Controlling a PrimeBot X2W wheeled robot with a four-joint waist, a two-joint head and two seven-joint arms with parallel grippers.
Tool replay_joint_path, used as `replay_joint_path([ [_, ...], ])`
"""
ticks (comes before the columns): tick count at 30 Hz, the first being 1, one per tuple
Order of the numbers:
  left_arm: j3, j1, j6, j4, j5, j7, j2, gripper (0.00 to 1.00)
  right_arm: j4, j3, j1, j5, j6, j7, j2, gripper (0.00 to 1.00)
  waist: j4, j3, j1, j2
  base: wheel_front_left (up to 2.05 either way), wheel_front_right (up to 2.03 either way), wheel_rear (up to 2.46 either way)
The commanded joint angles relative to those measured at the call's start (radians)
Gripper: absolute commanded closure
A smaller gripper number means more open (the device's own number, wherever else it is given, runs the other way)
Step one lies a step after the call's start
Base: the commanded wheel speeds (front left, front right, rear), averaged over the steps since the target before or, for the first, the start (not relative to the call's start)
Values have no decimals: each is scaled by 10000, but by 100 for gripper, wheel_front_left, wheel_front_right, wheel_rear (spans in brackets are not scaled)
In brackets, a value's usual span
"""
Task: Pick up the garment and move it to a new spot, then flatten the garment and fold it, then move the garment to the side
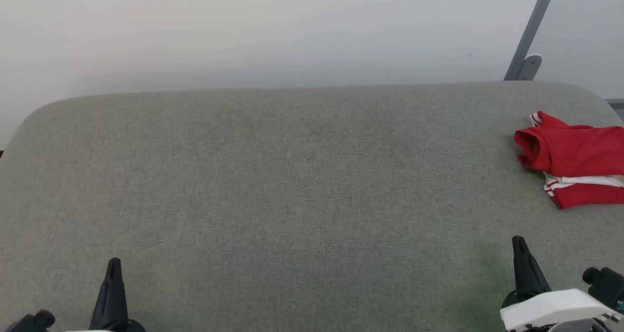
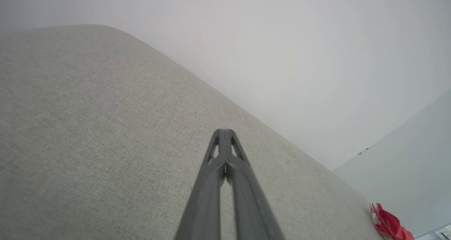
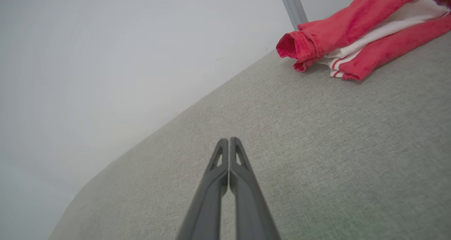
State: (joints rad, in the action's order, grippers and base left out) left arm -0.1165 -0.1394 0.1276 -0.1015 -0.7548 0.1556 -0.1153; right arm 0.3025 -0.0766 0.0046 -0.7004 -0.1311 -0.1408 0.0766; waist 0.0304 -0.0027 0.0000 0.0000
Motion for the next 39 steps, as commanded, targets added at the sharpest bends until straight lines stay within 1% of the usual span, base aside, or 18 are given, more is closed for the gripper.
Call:
replay_joint_path([
  [1,-12,304,11,66,-351,-90,-31,100,-175,-53,-300,-360,1,87,20,100,-4,1,0,0,0,0,0],
  [24,29,997,21,-391,-2920,-871,148,100,-323,-149,-578,-3054,2,851,-67,100,-70,13,0,0,0,0,0],
  [39,46,1386,27,-652,-4330,-1321,265,100,-391,-209,-727,-4569,2,1278,-121,100,-115,22,0,0,0,0,0],
])
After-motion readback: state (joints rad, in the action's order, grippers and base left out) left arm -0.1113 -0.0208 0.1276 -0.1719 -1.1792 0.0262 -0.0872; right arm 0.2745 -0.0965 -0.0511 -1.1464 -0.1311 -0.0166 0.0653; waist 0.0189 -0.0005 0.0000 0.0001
